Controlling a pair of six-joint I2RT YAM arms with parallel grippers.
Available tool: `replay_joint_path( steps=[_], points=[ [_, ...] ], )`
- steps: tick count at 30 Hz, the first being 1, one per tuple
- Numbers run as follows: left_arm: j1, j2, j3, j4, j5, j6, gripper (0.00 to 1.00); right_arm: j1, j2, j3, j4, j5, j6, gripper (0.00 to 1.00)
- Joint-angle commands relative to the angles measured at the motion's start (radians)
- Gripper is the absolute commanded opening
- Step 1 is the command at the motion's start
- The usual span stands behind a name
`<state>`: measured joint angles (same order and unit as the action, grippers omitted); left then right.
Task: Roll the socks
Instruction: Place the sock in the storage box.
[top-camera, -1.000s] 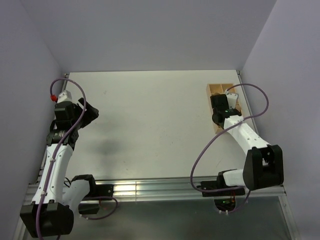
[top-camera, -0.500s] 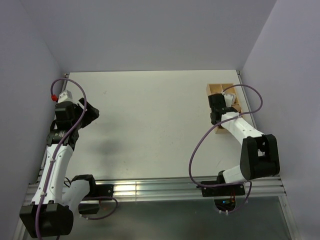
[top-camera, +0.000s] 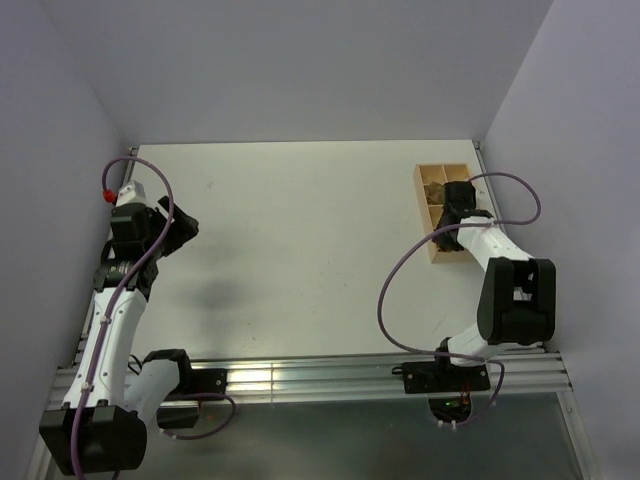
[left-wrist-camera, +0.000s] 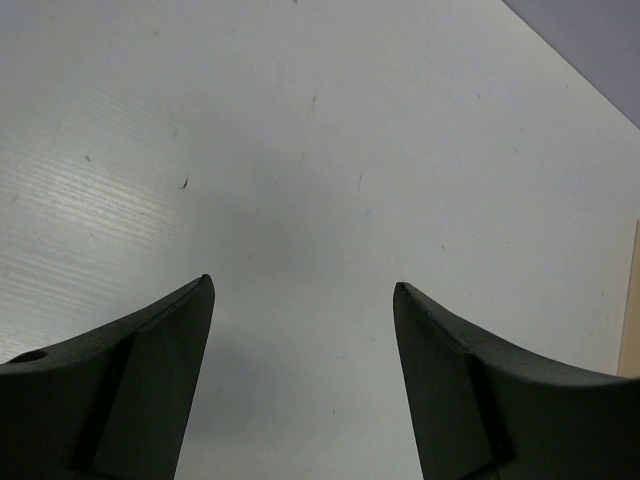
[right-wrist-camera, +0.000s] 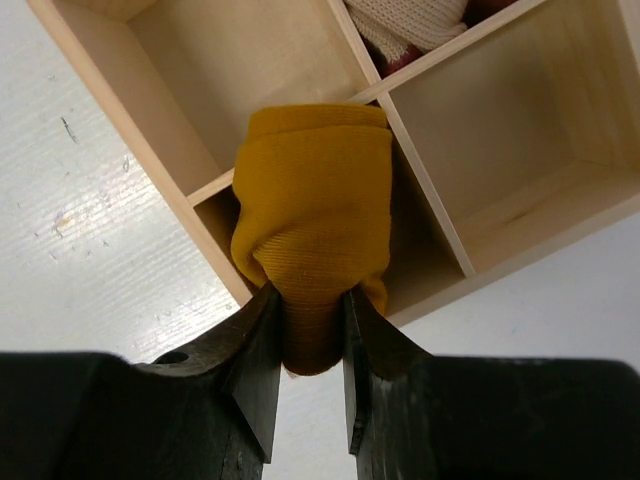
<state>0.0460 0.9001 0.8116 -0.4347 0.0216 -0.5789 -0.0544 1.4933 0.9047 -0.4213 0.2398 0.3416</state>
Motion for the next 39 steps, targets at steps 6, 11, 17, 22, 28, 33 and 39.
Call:
replay_joint_path(
  steps=[6,11,17,22,28,33,39],
  points=[
    [-0.005,0.000,-0.008,0.013,0.009,0.021,0.77,-0.078,0.163,0.034,-0.073,-0.123,0.013,0.00],
    [-0.003,0.002,-0.008,0.014,0.012,0.021,0.77,-0.101,0.240,0.056,-0.109,-0.174,0.005,0.00],
    [-0.003,0.011,-0.009,0.017,0.024,0.019,0.77,-0.102,0.196,0.072,-0.129,-0.177,0.005,0.00],
    [-0.003,0.017,-0.009,0.019,0.035,0.017,0.77,-0.102,0.098,0.123,-0.162,-0.145,0.004,0.25],
    [-0.003,0.016,-0.009,0.019,0.034,0.017,0.77,-0.101,0.021,0.171,-0.172,-0.131,0.023,0.40],
    [-0.003,0.013,-0.009,0.019,0.034,0.017,0.77,-0.101,0.001,0.168,-0.162,-0.149,0.034,0.47],
    [-0.003,0.011,-0.009,0.019,0.032,0.017,0.77,-0.101,0.007,0.163,-0.155,-0.132,0.036,0.51]
  ],
)
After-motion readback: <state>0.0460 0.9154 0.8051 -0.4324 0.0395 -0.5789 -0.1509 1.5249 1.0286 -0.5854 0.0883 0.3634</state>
